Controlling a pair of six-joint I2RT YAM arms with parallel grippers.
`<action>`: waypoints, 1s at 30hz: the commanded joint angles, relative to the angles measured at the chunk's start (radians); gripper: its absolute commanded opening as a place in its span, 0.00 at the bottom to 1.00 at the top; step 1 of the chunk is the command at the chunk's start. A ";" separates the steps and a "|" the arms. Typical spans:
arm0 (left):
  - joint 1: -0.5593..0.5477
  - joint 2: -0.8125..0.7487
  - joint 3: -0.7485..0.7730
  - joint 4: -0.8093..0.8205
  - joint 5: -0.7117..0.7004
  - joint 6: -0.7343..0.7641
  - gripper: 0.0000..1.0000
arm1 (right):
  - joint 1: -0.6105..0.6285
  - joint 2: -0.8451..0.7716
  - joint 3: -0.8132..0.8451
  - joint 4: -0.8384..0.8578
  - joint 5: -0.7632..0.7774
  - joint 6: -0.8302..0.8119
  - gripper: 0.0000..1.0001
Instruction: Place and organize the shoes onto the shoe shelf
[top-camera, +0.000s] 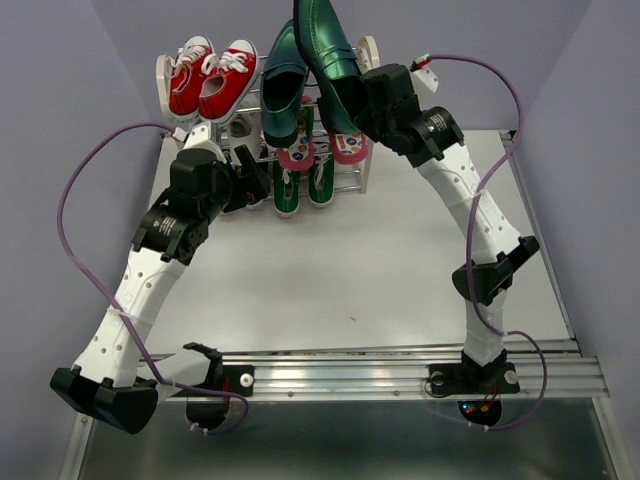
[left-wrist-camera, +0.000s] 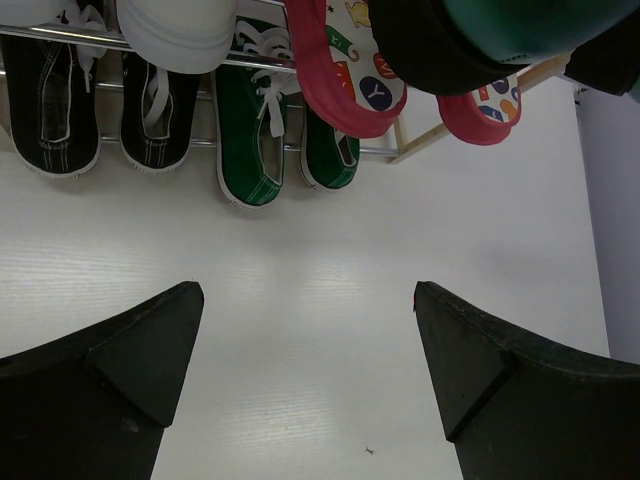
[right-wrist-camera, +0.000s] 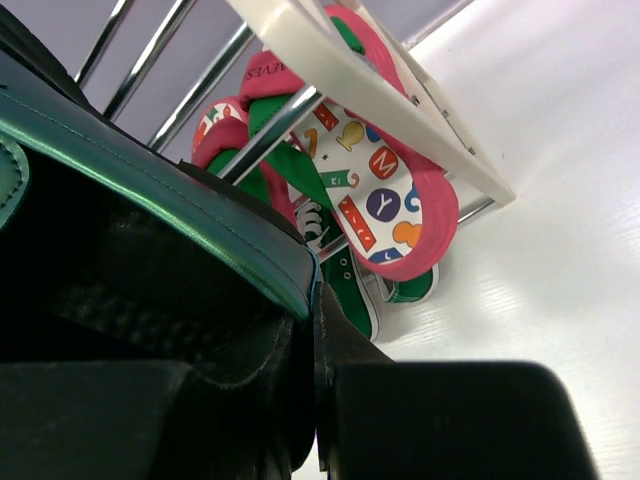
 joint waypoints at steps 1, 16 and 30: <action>-0.001 -0.005 0.040 0.041 -0.017 0.005 0.99 | 0.028 -0.063 0.066 0.077 0.140 0.073 0.12; -0.002 -0.002 0.049 0.048 -0.019 0.002 0.99 | 0.028 -0.055 0.070 0.060 0.248 0.121 0.18; -0.002 -0.025 0.057 0.027 -0.034 -0.006 0.99 | 0.037 -0.040 0.090 0.125 0.334 0.190 0.32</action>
